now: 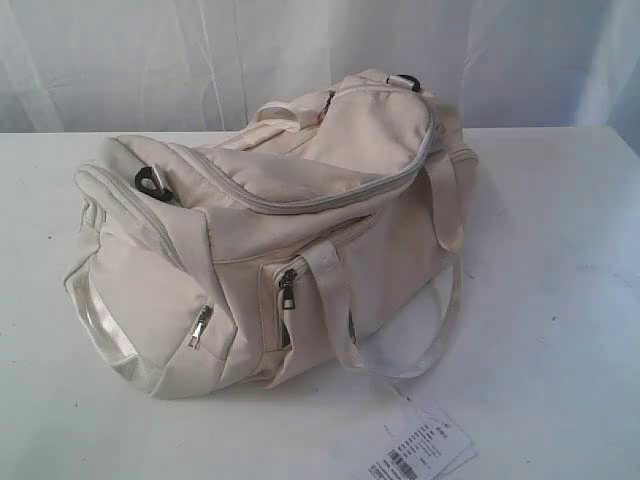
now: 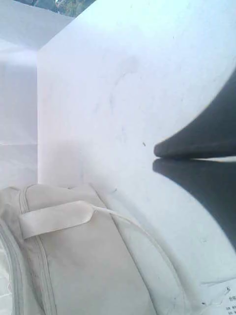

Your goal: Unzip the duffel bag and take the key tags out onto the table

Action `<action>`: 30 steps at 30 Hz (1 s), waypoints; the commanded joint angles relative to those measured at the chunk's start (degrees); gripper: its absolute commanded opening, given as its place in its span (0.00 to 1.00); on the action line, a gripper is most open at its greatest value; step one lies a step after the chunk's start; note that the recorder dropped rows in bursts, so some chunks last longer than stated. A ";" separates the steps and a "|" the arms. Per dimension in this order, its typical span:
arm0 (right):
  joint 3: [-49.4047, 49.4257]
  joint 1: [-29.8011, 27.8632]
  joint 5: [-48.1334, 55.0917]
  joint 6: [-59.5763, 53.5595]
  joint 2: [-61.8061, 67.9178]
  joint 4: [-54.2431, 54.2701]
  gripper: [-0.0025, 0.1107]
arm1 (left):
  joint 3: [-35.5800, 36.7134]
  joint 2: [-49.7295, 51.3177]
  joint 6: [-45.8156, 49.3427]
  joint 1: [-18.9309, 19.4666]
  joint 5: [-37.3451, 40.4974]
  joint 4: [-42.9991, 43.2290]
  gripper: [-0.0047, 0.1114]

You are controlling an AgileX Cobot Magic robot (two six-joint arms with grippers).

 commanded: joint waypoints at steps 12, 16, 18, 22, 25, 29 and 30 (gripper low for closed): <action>0.14 -0.33 -18.07 -0.62 -0.34 -0.55 0.02 | 0.04 -0.27 -1.67 -0.27 -13.52 -0.63 0.04; 0.14 -0.33 -30.34 -0.32 -0.34 -0.55 0.02 | 0.04 -0.27 -5.60 -0.27 -21.89 -0.63 0.04; 0.14 -0.33 -36.17 3.26 -0.34 -0.55 0.02 | 0.04 -0.27 -6.17 -0.27 -25.73 -0.63 0.04; 0.14 -0.33 -46.18 15.48 -0.34 -0.18 0.02 | 0.04 -0.27 -6.17 -0.27 -38.93 -0.63 0.04; 0.14 -0.33 -46.39 20.21 -0.34 0.42 0.02 | 0.04 -0.27 -8.01 -0.27 -47.89 -0.63 0.04; -1.70 -0.33 -33.42 19.56 0.69 9.83 0.02 | 0.04 -0.27 -19.48 -0.27 -58.18 -0.50 0.04; -2.95 -0.33 -30.85 19.40 2.10 10.15 0.02 | 0.04 -0.27 -22.36 -0.27 -59.88 -0.50 0.04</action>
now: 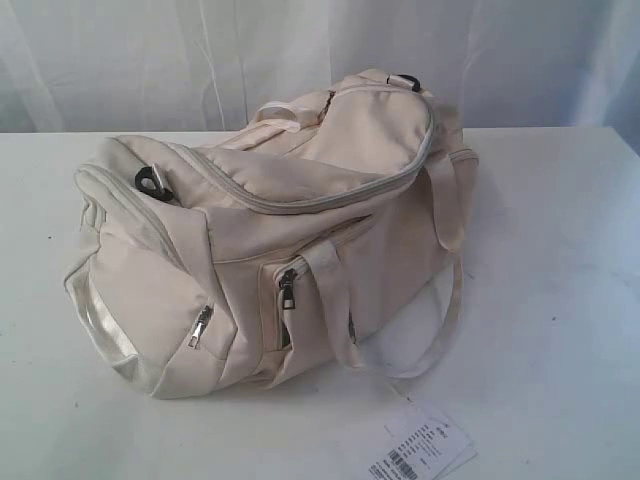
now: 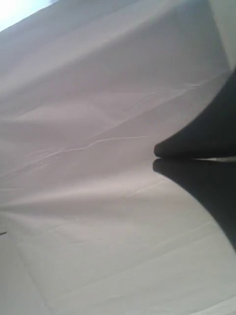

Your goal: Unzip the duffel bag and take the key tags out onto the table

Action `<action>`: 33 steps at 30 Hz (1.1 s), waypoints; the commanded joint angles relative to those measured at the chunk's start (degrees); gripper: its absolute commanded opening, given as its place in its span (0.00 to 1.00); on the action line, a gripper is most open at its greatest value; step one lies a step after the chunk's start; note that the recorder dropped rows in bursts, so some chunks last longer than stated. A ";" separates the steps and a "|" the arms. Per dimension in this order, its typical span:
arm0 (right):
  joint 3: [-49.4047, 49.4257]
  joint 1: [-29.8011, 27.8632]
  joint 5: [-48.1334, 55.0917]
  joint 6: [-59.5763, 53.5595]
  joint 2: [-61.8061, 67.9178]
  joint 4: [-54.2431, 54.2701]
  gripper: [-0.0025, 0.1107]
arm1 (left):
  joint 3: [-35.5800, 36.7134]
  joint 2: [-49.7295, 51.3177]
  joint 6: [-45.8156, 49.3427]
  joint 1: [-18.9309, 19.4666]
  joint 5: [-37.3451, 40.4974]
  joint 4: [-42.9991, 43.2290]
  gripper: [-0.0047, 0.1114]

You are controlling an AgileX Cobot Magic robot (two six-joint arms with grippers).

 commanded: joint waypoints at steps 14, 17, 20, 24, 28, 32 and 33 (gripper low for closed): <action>-60.10 -0.33 70.05 -34.36 68.24 16.64 0.02 | -34.47 12.13 10.81 -4.36 77.17 4.85 0.04; -72.35 -0.33 75.80 -35.62 79.82 18.38 0.02 | -39.81 19.06 14.90 -9.00 93.58 4.33 0.04; -82.54 -0.33 78.14 -35.76 88.08 18.67 0.02 | -41.85 25.35 19.51 -13.59 103.59 2.04 0.04; -91.68 0.83 80.86 -35.76 95.90 18.44 0.02 | -42.00 30.42 22.58 -18.07 104.15 0.67 0.04; -97.69 3.25 80.98 -35.76 100.92 16.97 0.02 | -41.72 33.16 23.03 -19.73 99.36 0.67 0.04; -101.09 4.98 77.29 -35.51 104.82 17.24 0.06 | -39.76 33.40 23.23 -20.29 95.22 0.03 0.04; -101.38 5.26 75.86 -35.13 105.78 17.40 0.10 | -39.14 33.40 23.23 -20.29 94.07 0.03 0.04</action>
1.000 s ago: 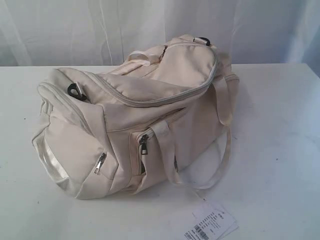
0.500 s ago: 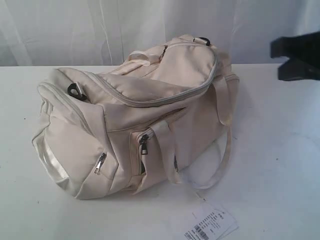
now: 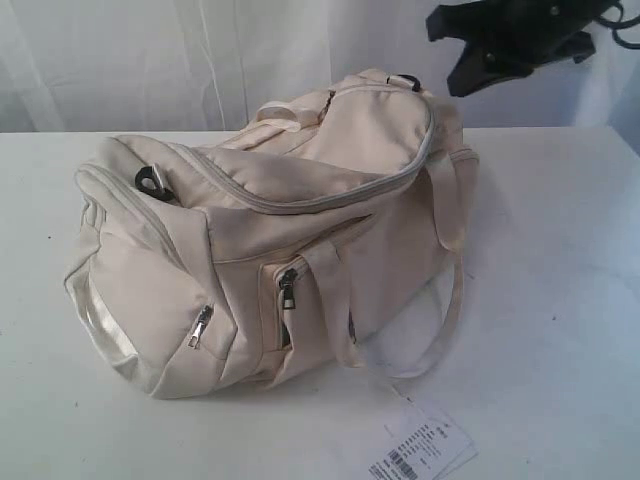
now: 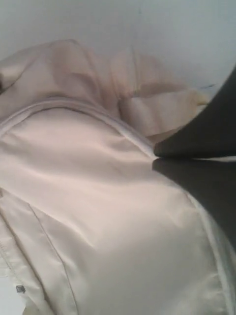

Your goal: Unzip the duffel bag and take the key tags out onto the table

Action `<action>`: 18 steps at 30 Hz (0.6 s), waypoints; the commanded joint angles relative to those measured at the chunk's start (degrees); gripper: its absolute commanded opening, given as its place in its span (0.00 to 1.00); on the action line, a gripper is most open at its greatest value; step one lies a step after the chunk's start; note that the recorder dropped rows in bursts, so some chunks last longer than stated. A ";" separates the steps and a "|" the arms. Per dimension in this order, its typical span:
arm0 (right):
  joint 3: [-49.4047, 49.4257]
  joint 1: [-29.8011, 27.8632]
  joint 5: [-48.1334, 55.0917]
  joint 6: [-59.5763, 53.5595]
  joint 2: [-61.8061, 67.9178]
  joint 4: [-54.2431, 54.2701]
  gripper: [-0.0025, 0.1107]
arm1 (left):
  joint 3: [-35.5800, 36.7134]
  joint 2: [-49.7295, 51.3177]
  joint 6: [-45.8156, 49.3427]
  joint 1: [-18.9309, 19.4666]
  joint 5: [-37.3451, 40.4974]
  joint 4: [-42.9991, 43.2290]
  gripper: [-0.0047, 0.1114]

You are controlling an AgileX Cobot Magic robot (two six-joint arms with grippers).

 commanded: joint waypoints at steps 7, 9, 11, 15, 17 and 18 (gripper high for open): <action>-2.71 1.96 -8.68 -0.05 10.05 0.02 0.66 | 5.88 0.07 0.82 -0.58 -9.61 -3.42 0.04; -2.71 1.96 -9.30 -0.05 11.61 0.02 0.68 | 5.88 0.07 2.12 -0.58 -10.20 -4.79 0.04; -2.71 1.96 -9.93 0.48 13.07 0.02 0.64 | 5.88 0.07 4.58 -0.58 -10.49 -7.13 0.04; -2.71 1.96 -9.95 3.04 14.45 0.30 0.46 | 5.88 0.07 7.22 -0.58 -10.63 -9.41 0.04; -2.71 1.96 -8.61 4.25 14.45 0.30 0.30 | 5.88 0.07 7.36 -0.58 -10.63 -9.53 0.04; -2.71 1.96 -6.99 4.25 14.31 0.07 0.20 | 5.88 0.07 7.36 -0.58 -10.63 -9.53 0.04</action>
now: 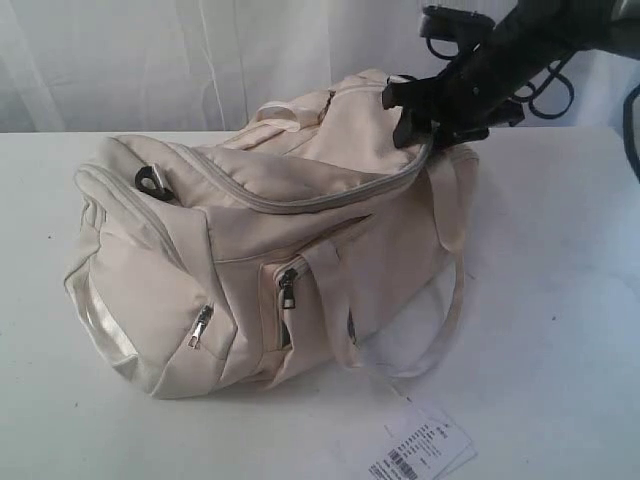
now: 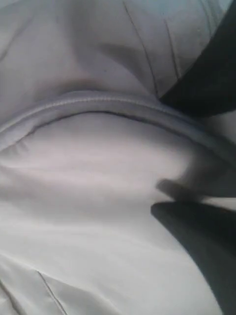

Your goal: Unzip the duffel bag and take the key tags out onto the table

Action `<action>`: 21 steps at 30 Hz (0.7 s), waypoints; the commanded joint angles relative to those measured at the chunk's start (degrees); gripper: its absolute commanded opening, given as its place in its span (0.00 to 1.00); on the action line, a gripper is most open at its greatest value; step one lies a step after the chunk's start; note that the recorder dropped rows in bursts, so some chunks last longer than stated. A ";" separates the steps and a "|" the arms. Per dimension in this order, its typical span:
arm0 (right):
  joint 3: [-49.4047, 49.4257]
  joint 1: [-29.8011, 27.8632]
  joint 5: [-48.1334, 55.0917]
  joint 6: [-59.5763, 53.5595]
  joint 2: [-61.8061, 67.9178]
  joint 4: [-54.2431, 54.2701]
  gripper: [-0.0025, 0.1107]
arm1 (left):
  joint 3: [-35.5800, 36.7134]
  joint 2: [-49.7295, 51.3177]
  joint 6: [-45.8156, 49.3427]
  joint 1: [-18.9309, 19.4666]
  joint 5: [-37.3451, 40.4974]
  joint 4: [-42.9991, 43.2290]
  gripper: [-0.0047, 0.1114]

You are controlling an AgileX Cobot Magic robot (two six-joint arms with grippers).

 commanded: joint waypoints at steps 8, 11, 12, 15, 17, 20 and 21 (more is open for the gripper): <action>1.41 -0.03 13.97 1.78 -3.41 -4.20 0.02 | 0.37 0.07 0.93 -0.31 0.27 -1.60 0.04; 5.35 -0.24 12.51 3.03 -6.99 -5.95 0.02 | 0.37 0.07 0.93 -0.31 0.39 -1.60 0.04; 7.17 -0.47 11.61 3.17 -8.51 -5.92 0.02 | 0.37 0.07 0.93 -0.31 0.39 -1.60 0.04; 12.91 -1.19 10.00 3.87 -12.70 -5.86 0.02 | 0.37 -0.06 0.93 -0.31 0.63 -1.98 0.04; 17.09 -1.28 8.77 4.01 -15.41 -5.98 0.02 | 0.37 -0.29 1.53 -0.31 0.63 -2.65 0.04; 24.12 -1.28 6.17 4.24 -19.23 -6.02 0.02 | 0.37 -0.42 2.10 -0.31 0.63 -3.16 0.04; 27.06 -1.28 5.13 4.28 -20.59 -5.79 0.02 | 0.37 -0.42 2.20 -0.31 0.63 -3.16 0.04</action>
